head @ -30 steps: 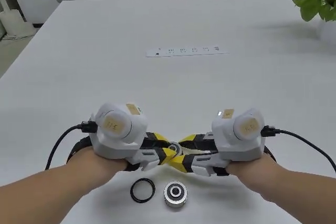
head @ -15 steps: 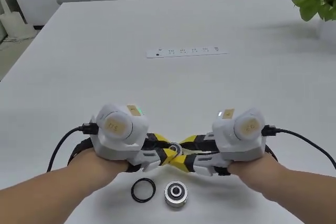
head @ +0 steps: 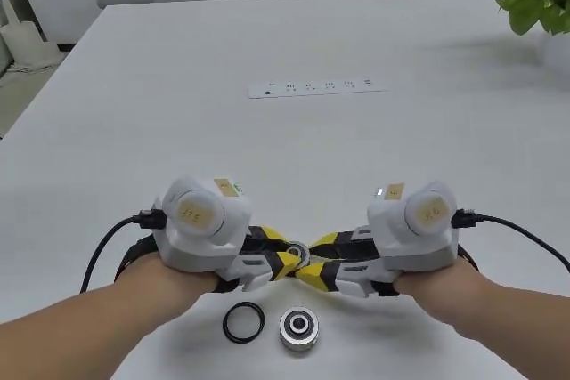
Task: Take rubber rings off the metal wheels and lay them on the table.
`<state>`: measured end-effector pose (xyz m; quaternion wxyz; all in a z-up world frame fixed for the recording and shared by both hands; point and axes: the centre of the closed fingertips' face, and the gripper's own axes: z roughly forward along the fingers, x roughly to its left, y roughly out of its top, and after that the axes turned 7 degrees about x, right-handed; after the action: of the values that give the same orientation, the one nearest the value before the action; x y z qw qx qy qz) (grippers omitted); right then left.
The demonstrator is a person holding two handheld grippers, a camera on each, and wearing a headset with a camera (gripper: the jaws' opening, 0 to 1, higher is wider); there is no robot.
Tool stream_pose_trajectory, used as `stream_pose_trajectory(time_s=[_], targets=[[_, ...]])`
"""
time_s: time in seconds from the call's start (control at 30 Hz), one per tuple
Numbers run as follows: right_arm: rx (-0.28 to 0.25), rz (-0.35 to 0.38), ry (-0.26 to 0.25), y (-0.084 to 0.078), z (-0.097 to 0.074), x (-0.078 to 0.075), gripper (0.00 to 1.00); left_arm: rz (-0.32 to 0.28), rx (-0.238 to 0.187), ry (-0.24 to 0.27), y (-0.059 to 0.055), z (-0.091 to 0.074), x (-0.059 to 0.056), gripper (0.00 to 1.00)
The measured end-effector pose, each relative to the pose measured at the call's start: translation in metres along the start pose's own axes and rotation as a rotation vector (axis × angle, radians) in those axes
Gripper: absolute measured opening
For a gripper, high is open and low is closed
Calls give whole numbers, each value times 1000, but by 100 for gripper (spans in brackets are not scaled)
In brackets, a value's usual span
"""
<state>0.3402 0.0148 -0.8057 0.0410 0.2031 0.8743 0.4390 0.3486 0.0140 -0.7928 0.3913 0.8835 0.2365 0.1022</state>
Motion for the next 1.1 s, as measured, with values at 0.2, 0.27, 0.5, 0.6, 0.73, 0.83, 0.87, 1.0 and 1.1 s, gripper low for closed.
stream_pose_trajectory(time_s=[0.2, 0.27, 0.5, 0.6, 0.73, 0.83, 0.87, 1.0, 1.1], targets=[[2, -15, 0, 0, 0, 0, 20, -2, 0, 2, 0, 0, 0, 13], [-14, -8, 1, 4, 0, 0, 22, -2, 0, 2, 0, -1, 0, 13], [-14, -29, -8, 7, 8, 6, 29, -3, 0, 3, 0, -1, 1, 13], [-13, -33, -19, 7, 9, 4, 29, -2, 1, 3, 0, -1, 1, 13], [-13, -20, -31, 6, 7, 0, 25, -2, 1, 4, 0, 0, 1, 13], [-14, -29, -31, 6, 6, 0, 24, -3, 0, 5, 0, -1, 1, 13], [-13, -28, -31, 6, 6, 0, 24, -5, 0, 5, 0, 0, 1, 13], [-10, -24, -26, 6, 5, 0, 24, -9, 0, 5, -1, -1, 0, 13], [-8, -20, -18, 5, 4, 1, 24, -11, 0, 4, -1, -1, 0, 13]])
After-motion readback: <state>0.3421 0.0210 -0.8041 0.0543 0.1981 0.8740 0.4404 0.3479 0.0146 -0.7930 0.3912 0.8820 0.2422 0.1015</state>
